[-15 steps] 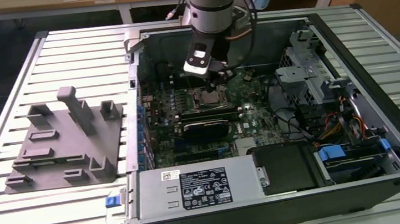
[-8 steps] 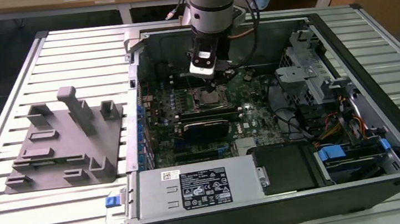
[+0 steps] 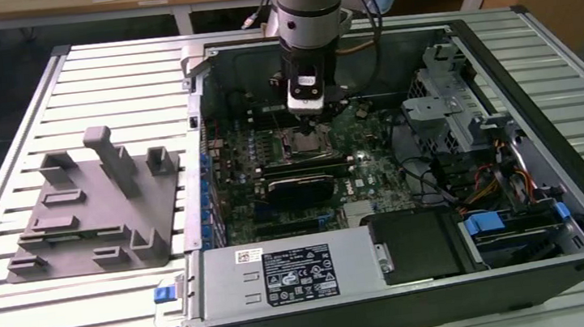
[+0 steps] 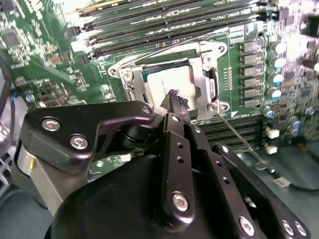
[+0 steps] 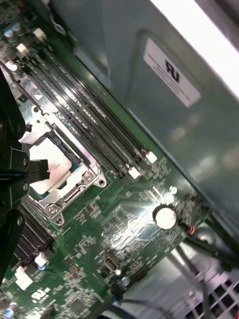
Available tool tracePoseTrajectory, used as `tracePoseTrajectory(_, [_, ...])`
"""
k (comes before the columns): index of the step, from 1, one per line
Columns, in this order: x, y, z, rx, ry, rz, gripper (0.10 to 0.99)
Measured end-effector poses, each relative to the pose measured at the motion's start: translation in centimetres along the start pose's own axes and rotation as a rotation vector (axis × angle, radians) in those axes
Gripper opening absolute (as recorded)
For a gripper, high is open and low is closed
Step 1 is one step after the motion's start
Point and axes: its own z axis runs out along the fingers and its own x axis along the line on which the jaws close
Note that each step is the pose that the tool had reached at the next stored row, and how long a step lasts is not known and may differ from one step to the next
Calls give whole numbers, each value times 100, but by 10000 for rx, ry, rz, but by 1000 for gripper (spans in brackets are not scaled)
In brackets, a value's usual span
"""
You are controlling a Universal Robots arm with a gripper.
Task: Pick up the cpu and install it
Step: 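Close the cpu cover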
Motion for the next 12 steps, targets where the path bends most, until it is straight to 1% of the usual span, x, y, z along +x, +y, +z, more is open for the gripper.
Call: tracePoseTrajectory(12, [0, 0, 4, -15, 43, -2180, 106])
